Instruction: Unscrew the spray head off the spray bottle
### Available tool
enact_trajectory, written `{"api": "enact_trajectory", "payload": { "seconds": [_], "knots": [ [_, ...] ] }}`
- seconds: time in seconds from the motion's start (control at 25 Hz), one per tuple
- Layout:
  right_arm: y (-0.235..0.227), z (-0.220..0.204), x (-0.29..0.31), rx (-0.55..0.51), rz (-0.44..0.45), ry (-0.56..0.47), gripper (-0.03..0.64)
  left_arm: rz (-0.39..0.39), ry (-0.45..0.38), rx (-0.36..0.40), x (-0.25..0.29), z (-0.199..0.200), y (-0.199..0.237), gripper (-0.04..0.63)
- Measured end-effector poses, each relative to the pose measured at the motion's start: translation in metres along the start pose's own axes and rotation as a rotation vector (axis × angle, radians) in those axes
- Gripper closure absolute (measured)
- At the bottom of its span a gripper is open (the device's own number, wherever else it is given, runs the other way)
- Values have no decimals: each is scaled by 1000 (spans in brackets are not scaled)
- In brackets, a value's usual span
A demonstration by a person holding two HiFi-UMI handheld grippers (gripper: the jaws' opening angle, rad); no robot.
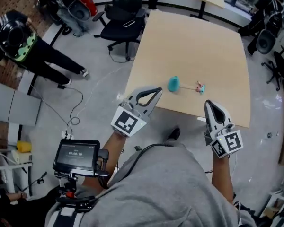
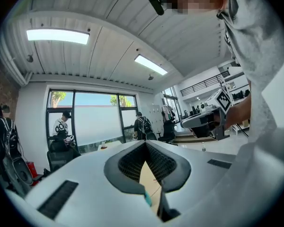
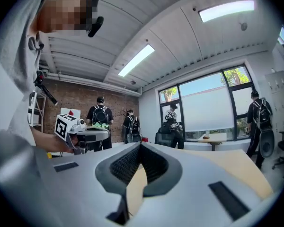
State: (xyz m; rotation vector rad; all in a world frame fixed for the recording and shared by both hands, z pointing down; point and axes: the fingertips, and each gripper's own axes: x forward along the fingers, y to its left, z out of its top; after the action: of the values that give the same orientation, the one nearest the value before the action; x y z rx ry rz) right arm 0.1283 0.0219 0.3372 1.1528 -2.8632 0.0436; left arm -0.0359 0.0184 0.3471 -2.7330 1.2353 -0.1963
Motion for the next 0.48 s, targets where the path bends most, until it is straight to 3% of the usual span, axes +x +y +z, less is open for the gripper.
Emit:
{"api": "enact_trajectory", "payload": {
  "seconds": [0.24, 0.48],
  "knots": [
    [133, 27, 12, -23, 66, -31, 612, -2, -57, 51, -114, 17, -8, 592],
    [182, 50, -36, -95, 65, -60, 612, -40, -75, 79, -143, 30, -54, 592]
  ]
}}
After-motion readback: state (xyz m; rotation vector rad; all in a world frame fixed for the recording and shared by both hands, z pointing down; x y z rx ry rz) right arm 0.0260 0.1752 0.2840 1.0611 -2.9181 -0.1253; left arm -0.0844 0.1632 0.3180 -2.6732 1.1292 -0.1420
